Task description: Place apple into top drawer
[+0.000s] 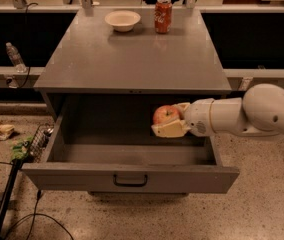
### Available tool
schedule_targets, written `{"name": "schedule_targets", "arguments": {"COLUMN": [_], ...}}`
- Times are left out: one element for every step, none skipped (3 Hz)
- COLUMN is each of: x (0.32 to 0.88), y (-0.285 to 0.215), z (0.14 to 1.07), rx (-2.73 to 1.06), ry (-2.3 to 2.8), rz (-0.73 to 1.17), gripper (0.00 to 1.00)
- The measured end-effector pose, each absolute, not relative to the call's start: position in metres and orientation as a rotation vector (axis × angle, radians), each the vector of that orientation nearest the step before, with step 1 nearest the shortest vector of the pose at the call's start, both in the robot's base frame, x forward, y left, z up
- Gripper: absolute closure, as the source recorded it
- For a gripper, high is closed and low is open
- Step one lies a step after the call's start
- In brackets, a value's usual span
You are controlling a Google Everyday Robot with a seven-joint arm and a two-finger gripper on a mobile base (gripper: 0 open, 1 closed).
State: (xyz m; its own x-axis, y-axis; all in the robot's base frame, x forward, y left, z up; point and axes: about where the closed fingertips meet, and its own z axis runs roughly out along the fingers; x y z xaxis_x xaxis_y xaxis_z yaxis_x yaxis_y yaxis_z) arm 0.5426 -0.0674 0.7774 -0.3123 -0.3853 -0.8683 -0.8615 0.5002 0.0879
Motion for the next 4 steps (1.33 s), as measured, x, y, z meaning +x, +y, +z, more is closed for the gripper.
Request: {"name": "schedule_targets", "arguments": {"x": [0.549, 0.550, 0.556, 0.567], "y": [-0.067, -0.065, -0.061, -0.047], "z": [0.767, 0.737, 0.688, 0.643], "rx": [-1.028, -1.037, -1.076, -1.155], "ry": [1.898, 1.915, 1.927, 1.886], "rz": [0.698, 0.748, 0.805, 0.820], "gripper": [1.00, 1.00, 1.00, 0.74]}}
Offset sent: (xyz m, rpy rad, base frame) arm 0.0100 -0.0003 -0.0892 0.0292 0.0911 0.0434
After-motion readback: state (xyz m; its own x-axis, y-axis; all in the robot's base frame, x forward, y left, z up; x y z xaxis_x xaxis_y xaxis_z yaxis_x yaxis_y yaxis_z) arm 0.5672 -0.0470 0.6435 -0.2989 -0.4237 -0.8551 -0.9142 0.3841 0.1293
